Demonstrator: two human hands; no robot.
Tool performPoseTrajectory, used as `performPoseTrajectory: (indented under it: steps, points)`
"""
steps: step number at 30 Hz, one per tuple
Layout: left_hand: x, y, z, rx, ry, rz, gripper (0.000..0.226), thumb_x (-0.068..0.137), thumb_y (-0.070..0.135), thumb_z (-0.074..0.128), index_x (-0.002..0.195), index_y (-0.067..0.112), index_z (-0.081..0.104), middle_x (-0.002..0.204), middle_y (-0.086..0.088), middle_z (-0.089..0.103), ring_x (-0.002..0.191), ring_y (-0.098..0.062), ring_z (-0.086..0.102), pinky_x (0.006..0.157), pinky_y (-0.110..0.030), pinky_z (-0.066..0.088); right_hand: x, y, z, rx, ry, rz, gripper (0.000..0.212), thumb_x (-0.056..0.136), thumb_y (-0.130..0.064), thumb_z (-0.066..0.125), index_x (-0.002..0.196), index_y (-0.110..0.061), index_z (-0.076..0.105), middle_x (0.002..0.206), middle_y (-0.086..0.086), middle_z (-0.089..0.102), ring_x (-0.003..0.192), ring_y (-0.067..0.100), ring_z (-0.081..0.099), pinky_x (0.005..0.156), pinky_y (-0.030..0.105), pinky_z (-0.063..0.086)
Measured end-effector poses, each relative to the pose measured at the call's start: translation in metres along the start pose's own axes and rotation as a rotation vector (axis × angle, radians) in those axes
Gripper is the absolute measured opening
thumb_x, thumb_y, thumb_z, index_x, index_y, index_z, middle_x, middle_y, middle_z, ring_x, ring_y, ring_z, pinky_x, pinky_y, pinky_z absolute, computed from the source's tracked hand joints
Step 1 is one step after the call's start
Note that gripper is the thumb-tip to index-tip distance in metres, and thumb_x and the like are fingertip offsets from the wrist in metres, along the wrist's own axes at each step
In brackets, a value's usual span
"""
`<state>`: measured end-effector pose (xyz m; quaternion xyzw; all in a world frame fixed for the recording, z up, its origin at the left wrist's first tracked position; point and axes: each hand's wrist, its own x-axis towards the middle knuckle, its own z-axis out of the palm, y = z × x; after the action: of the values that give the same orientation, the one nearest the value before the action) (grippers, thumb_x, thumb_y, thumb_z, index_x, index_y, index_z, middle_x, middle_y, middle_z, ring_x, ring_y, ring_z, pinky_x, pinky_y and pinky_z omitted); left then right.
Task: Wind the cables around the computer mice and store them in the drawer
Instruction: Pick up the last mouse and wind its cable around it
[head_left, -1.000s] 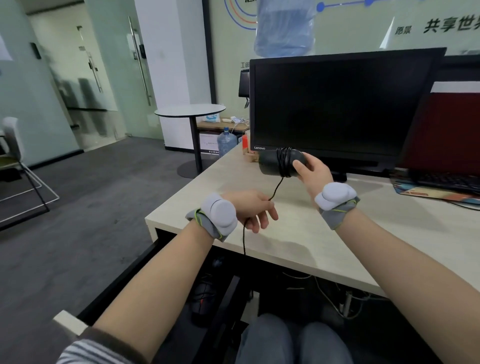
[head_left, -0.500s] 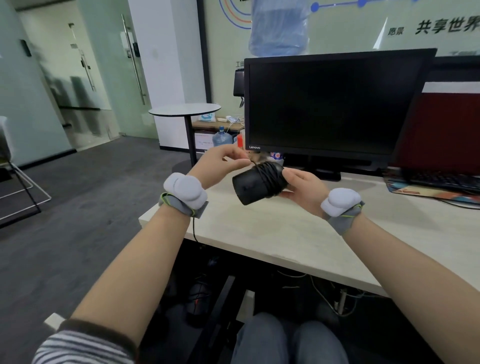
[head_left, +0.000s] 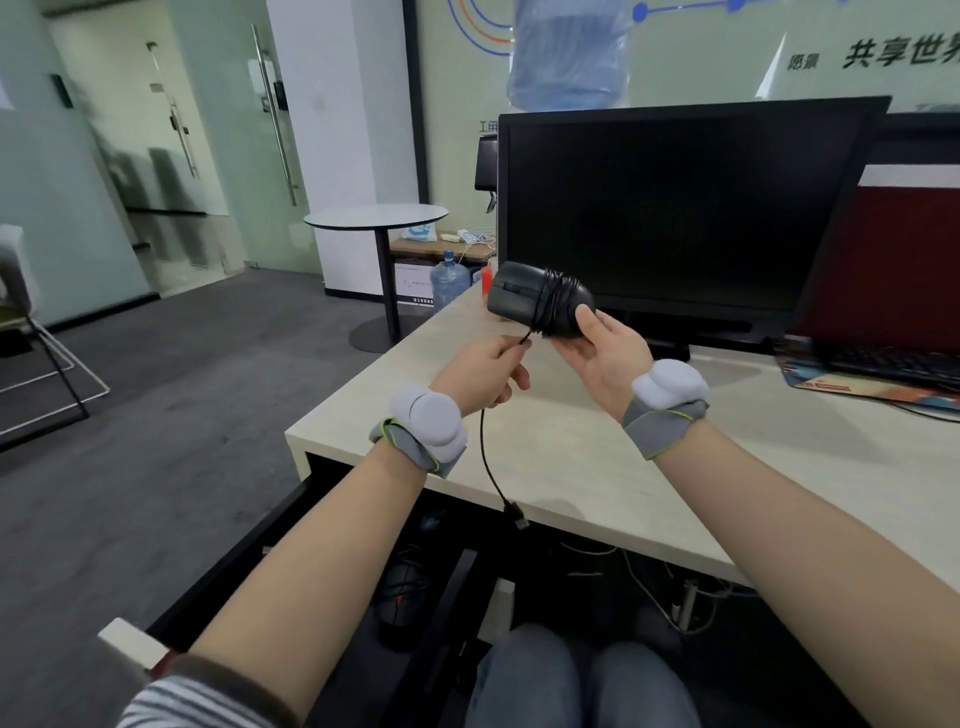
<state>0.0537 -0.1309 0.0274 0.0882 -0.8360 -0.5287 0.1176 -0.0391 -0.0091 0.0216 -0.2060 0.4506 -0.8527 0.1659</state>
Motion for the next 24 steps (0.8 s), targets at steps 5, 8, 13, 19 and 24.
performPoseTrajectory:
  steps: [5,8,13,19,24]
  points:
    - [-0.006,0.010,0.000,0.057,-0.169,-0.065,0.017,0.098,0.026,0.039,0.105,0.018,0.053,0.066,0.005,0.055,0.037,-0.003,0.043,0.040,-0.014,0.034,0.003,-0.007,-0.011,-0.505,0.140,-0.221,0.034,0.092,-0.011,0.051,0.126,-0.003,0.050,0.120,0.014,0.059,0.112,0.025,0.057,0.096,0.039,0.050]
    - [-0.004,0.014,-0.005,0.402,-0.164,0.023,0.025,0.095,0.031,0.044,0.101,0.014,0.061,0.063,0.009,0.055,0.047,-0.006,0.044,0.045,-0.014,0.036,0.004,-0.010,-0.020,-0.828,0.145,-0.299,0.035,0.091,-0.014,0.053,0.125,-0.007,0.052,0.123,0.012,0.059,0.112,0.025,0.056,0.098,0.041,0.048]
    - [0.005,0.015,-0.025,0.719,0.014,0.273,0.022,0.091,0.041,0.046,0.083,0.029,0.063,0.069,0.009,0.062,0.061,-0.005,0.055,0.062,-0.022,0.046,0.000,-0.005,-0.024,-1.078,0.020,-0.334,0.034,0.093,-0.019,0.050,0.125,-0.009,0.055,0.119,0.009,0.062,0.109,0.022,0.056,0.088,0.022,0.040]
    - [0.005,0.009,-0.043,0.487,0.071,0.374,0.015,0.090,0.027,0.055,0.078,0.036,0.052,0.085,0.018,0.056,0.078,0.013,0.053,0.067,-0.005,0.041,-0.006,0.004,-0.021,-1.095,-0.156,-0.329,0.032,0.095,-0.020,0.047,0.124,-0.009,0.055,0.114,0.006,0.062,0.098,0.013,0.055,0.075,0.001,0.038]
    - [0.000,-0.002,-0.060,0.125,0.060,0.318,0.016,0.088,0.019,0.061,0.080,0.032,0.058,0.081,0.017,0.060,0.065,0.014,0.054,0.062,-0.001,0.041,-0.011,0.015,-0.011,-0.515,-0.261,-0.060,0.024,0.097,-0.010,0.040,0.105,-0.003,0.062,0.081,-0.004,0.065,0.070,0.004,0.062,0.066,0.015,0.054]
